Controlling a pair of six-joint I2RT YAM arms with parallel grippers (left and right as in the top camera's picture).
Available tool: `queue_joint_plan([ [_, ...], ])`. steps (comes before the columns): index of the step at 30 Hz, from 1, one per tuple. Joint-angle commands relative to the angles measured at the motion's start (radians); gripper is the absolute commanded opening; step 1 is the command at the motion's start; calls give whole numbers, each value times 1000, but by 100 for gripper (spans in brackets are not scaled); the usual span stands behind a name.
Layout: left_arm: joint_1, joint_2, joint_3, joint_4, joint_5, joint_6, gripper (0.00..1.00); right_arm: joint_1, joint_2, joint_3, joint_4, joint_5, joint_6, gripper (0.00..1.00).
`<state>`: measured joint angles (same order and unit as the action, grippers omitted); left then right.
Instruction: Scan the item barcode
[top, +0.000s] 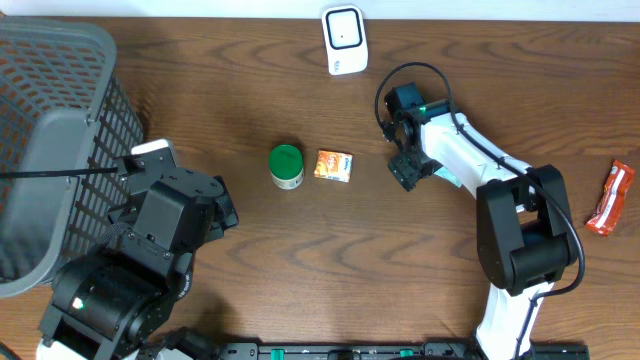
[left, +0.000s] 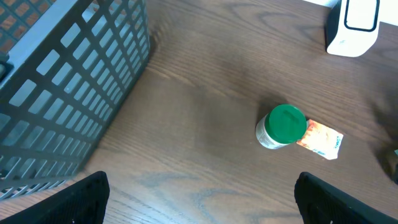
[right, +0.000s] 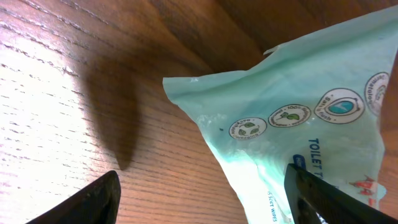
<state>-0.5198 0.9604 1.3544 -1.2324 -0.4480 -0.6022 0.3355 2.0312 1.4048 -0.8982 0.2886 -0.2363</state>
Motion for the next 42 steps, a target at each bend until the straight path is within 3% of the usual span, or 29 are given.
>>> queue_joint_plan([
  [1,4,-1,6,-6,-18,6,95,-13,-31,44,-14,21,-16,79],
  [16,4,-1,6,-5,-18,6,95,-122,-30,87,-20,27,-85,79],
  [19,4,-1,6,-5,-18,6,96,-153,-30,85,-23,-61,-103,72],
  [27,4,-1,6,-5,-18,6,95,-171,-30,77,-19,-123,-105,27],
  [30,4,-1,6,-6,-17,6,95,-173,-30,77,-18,-131,-101,3],
  [42,4,-1,6,-11,-17,6,95,-186,-30,31,-26,-299,-44,1],
])
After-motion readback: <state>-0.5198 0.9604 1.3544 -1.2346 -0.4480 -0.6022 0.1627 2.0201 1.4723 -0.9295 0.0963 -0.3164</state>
